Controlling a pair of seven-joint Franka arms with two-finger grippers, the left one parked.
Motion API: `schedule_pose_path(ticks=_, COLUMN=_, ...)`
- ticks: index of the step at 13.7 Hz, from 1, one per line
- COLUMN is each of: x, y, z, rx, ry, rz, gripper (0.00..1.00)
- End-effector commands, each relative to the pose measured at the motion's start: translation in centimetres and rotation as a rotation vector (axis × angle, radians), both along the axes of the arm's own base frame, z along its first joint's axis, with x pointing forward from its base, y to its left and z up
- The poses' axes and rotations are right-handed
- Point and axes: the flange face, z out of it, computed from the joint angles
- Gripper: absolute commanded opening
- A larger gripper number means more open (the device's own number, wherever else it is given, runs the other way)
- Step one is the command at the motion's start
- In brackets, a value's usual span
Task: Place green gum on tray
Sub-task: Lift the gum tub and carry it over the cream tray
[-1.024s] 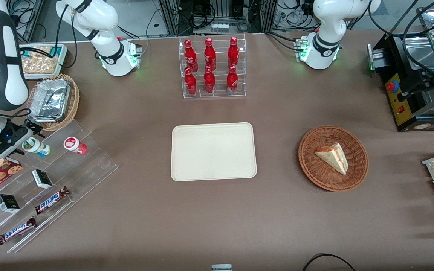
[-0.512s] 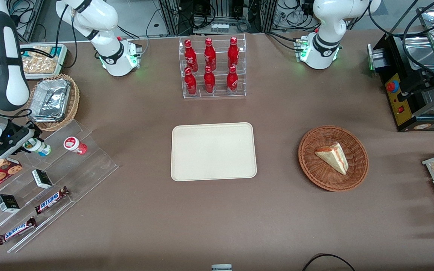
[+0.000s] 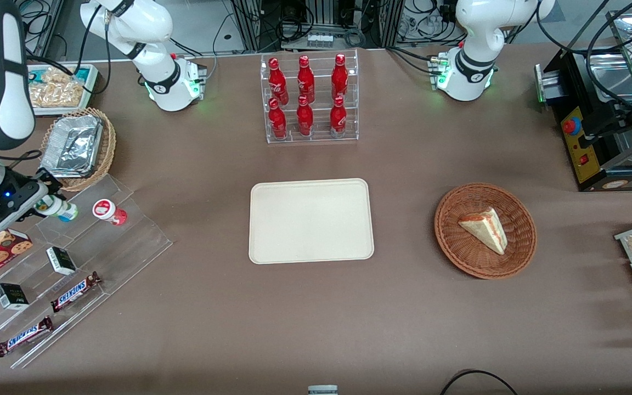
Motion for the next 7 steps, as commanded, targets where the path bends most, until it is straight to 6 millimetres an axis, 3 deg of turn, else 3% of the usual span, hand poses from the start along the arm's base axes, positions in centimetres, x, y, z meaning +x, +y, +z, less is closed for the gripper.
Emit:
schedule_pose_path(ticks=1, x=0.7, y=5.7, z=1.4, rx=0.001, ry=0.056, rz=-0.083, gripper=0.0)
schedule_pose_path(ticks=7, x=0.6, y=22.1, z=-0.7, rx=-0.054, ry=0.077, rz=-0.304, gripper=0.0)
